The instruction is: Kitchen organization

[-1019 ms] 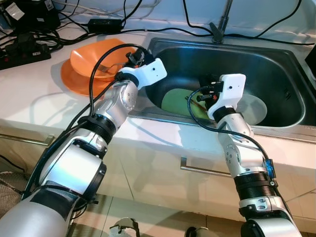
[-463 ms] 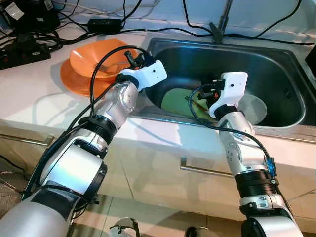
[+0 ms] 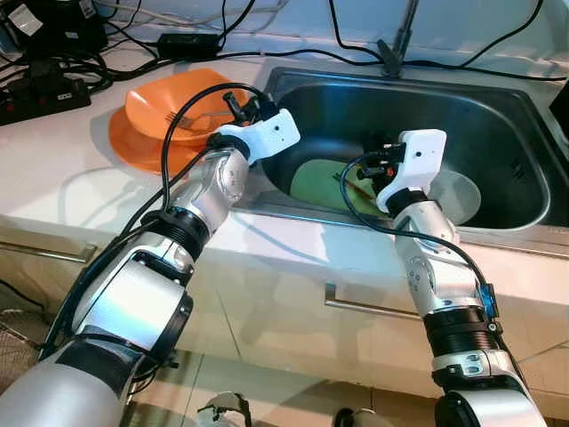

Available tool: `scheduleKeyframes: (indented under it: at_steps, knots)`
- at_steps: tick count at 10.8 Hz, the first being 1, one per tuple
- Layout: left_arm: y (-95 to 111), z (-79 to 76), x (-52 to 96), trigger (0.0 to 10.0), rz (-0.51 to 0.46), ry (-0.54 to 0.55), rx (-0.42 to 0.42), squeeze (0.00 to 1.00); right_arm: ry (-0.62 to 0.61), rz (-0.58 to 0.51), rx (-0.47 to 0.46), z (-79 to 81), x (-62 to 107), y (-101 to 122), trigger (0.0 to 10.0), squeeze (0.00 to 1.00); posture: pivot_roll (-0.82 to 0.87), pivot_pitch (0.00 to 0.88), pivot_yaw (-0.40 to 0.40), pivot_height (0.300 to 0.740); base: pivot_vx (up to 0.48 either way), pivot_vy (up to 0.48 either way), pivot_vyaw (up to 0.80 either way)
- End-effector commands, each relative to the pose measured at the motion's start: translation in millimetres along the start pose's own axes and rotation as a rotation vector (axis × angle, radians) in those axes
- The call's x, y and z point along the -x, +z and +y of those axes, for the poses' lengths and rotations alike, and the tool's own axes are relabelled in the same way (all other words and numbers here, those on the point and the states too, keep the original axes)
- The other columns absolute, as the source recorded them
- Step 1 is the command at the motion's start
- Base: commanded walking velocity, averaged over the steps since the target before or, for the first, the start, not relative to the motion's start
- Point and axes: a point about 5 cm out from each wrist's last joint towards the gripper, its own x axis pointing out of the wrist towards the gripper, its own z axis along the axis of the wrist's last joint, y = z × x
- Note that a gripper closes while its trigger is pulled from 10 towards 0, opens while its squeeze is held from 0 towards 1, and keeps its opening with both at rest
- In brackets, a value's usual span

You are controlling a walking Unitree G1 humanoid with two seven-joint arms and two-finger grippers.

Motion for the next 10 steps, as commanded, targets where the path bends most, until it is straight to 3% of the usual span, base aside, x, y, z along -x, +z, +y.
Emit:
scheduleKeyframes:
  at_steps: [1,2,3,4,6,7,8,9,10]
  knots:
    - [13,16.4,-5.8,0.0,-0.057,0.061,-0.032,0.00,-0.016,-0.017,-0.003,-3.7,-2.1,4,10.0,0.00,0.08,0.070,-0.001,0.740,0.000,0.000,0.00]
    - [23,23.8,-6.7,0.0,-0.113,0.104,-0.052,0.00,-0.017,-0.015,-0.001,-3.2,-1.8,3,10.0,0.00,0.08,0.067,0.000,0.740,0.000,0.000,0.00]
    - [36,34.7,-6.3,4.2,-0.181,0.163,-0.066,0.00,-0.018,-0.015,-0.001,-3.2,-1.7,3,10.0,0.00,0.08,0.067,0.002,0.740,0.000,0.000,0.00]
    - [50,45.3,-3.2,10.0,-0.263,0.220,-0.041,0.00,-0.020,-0.016,-0.002,-3.6,-2.1,3,10.0,0.00,0.08,0.063,0.003,0.740,0.000,0.000,0.00]
    - [77,55.1,8.5,10.0,-0.457,0.251,0.077,0.00,-0.022,-0.015,-0.001,-3.2,-2.2,2,10.0,0.00,0.09,0.059,0.003,0.740,0.000,0.000,0.00]
    - [102,59.0,23.9,10.0,-0.647,0.240,0.133,0.00,-0.020,-0.015,-0.003,-2.8,-2.8,1,10.0,0.00,0.09,0.049,0.003,0.740,0.000,0.000,0.00]
    - [114,60.9,34.6,10.0,-0.744,0.220,0.236,0.00,-0.019,-0.015,-0.005,-2.4,-3.1,1,10.0,0.00,0.09,0.043,0.004,0.740,0.000,0.000,0.00]
    - [116,56.8,39.1,10.0,-0.771,0.137,0.427,0.00,-0.019,-0.018,-0.009,-2.2,-3.0,1,10.0,0.67,0.09,0.040,0.006,0.740,0.000,0.000,0.00]
    - [114,53.2,41.2,10.0,-0.776,0.083,0.544,0.00,-0.019,-0.019,-0.015,-2.6,-2.8,1,10.0,1.00,0.09,0.037,0.007,0.740,0.000,0.000,0.00]
